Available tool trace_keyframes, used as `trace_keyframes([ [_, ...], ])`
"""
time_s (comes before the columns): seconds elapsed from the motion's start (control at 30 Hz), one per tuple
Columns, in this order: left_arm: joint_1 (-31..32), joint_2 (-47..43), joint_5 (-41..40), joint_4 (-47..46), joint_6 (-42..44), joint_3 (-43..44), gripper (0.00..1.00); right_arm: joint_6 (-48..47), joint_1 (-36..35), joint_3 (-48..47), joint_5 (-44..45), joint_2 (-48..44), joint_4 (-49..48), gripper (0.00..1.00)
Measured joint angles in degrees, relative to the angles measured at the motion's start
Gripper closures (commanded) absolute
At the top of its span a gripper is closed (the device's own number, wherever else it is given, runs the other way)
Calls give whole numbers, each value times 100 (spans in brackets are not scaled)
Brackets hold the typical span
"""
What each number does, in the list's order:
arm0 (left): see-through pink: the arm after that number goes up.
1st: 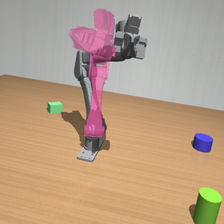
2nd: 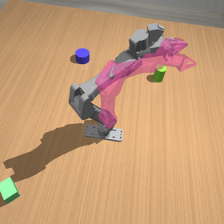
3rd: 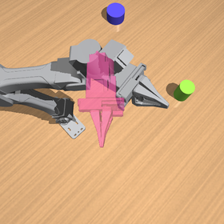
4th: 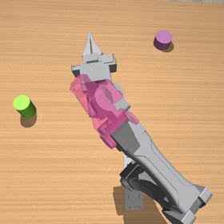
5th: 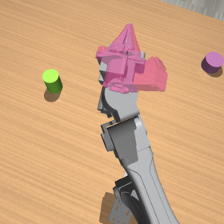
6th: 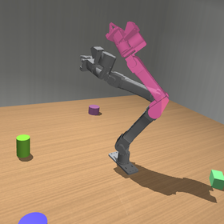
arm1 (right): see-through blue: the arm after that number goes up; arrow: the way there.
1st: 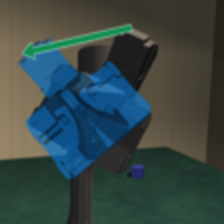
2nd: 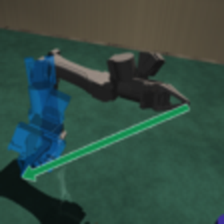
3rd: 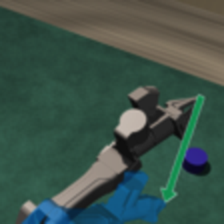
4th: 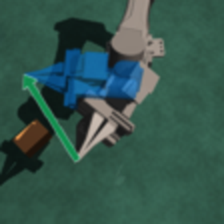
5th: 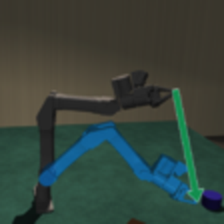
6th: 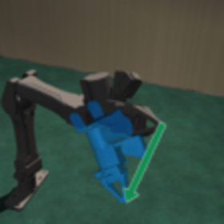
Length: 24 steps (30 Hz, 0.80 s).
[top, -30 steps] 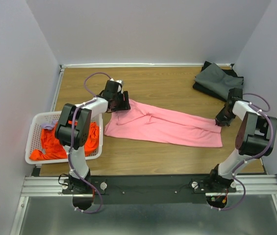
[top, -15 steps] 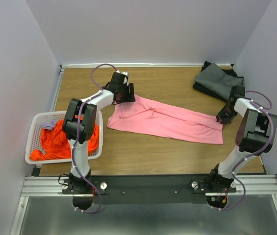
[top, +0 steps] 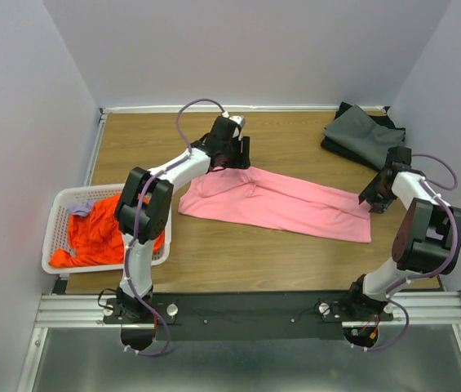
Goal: Fold and stack the t-shirts
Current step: Fold the tshirt
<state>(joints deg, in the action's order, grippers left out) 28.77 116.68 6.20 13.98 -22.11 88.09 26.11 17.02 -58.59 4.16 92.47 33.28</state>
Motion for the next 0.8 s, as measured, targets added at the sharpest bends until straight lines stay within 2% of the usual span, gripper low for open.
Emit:
trace_keyframes([
  [0.2,66,273,-146,44,20,345,31,-2,0,168,-162,11,48,54],
  [0.6,173,516,-407,214,48,361,32,-20,0,275,-199,9,68,55],
  [0.73,192,549,-420,219,57,361,49,-20,0,275,-199,4,70,55],
  [0.8,208,560,-426,223,81,361,64,-17,0,275,-199,-15,72,55],
])
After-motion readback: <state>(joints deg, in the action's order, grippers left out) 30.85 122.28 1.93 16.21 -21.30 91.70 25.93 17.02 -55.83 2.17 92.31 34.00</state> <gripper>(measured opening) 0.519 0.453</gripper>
